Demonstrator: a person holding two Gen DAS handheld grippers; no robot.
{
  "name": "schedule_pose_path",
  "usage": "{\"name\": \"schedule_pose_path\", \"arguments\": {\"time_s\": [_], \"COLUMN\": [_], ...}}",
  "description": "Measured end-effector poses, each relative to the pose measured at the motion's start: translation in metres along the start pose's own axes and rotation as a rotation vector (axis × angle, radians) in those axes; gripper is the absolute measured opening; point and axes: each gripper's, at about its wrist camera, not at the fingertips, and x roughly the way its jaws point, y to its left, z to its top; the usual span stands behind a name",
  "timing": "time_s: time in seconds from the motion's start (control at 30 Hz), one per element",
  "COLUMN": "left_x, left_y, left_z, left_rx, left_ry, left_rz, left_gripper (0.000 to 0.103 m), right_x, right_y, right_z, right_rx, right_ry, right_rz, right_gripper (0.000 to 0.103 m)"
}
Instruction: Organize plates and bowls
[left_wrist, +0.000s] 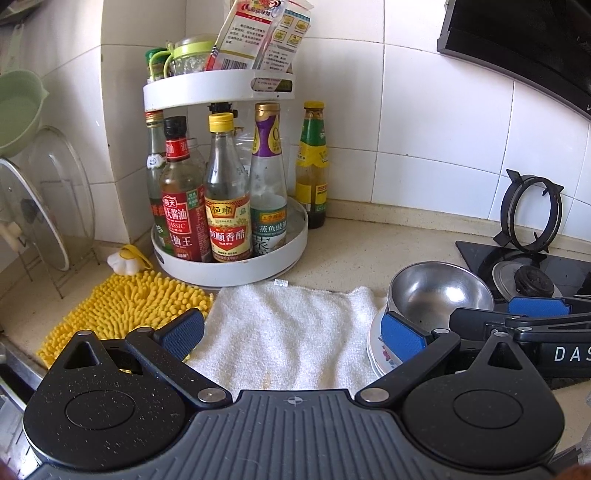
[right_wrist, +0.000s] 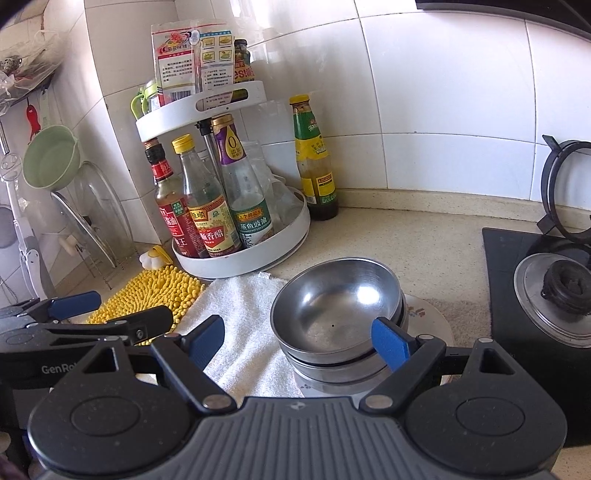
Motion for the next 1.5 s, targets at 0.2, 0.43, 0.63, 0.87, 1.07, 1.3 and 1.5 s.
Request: {"name": "schedule_pose_path", "arguments": {"time_s": [0.2, 0.43, 0.63, 0.87, 1.07, 1.3, 1.5], "left_x": [0.0, -0.001, -0.002, -0.001, -0.001, 0.0, 0.0], "left_y": [-0.002, -0.004, -0.007, -0.007, -0.012, -0.018, -0.029], "left_z": [0.0, 0.0, -0.001, -0.004, -0.008, -0.01, -0.014], "left_rx": [0.006, 0.011, 0.007, -0.017, -0.011, 0.01, 0.024], "left_ry": [-0.001, -0.001, 0.001, 0.039, 0.05, 0.063, 0.096], "left_rz": [0.003, 0.014, 0.022, 0.002, -0.005, -0.018, -0.044], "left_gripper": [0.103, 0.103, 0.103, 0.103, 0.103, 0.103, 0.103], "right_x": [0.0, -0.001, -0.003, -0.006, -0.008, -0.014, -0.025], "right_y": [-0.001, -0.003, -0.005, -0.008, -0.013, -0.022, -0.036], "right_z": [0.0, 0.0, -0.002, -0.007, -0.011, -0.017, -0.031], "right_rx": [0.0, 0.003, 0.005, -0.001, 0.01, 0.02, 0.045], "right_ry": [0.0, 0.002, 0.005, 0.023, 0.029, 0.045, 0.067], "right_rz": [-0.001, 0.001, -0.003, -0.019, -0.026, -0.047, -0.085], "right_gripper": [0.089, 0.089, 0.089, 0.089, 0.09, 0.09, 0.09]}}
